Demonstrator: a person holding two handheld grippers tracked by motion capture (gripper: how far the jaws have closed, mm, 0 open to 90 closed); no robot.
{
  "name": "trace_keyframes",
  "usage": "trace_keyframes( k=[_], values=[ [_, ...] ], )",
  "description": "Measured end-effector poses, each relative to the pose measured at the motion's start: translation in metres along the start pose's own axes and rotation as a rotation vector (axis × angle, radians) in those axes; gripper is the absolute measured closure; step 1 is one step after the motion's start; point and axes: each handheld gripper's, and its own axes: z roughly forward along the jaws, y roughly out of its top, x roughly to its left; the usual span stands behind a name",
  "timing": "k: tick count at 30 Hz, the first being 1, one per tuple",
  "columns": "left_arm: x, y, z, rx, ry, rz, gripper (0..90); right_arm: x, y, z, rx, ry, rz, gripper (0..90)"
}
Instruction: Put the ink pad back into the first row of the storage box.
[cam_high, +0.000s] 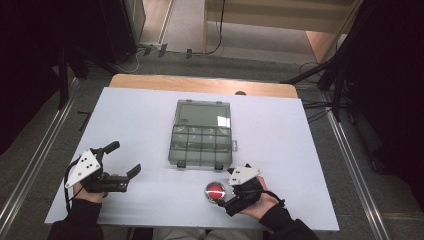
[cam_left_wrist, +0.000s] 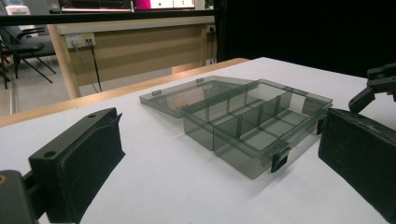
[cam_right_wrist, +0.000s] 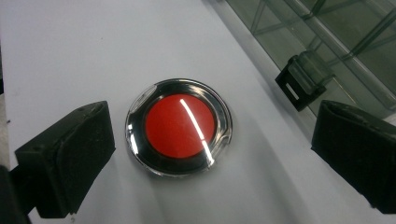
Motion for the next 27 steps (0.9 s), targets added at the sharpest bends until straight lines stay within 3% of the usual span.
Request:
trace_keyframes(
  k=[21, 27],
  values=[
    [0.000, 0.000, -0.001, -0.006, 0.002, 0.000, 0.0, 0.011, 0.013, 0.016, 0.048, 0.031, -0.060, 4.7],
    [0.000, 0.000, 0.000, -0.003, -0.001, 0.002, 0.0, 0.014, 0.013, 0.023, 0.080, 0.055, -0.074, 11.3]
  ],
)
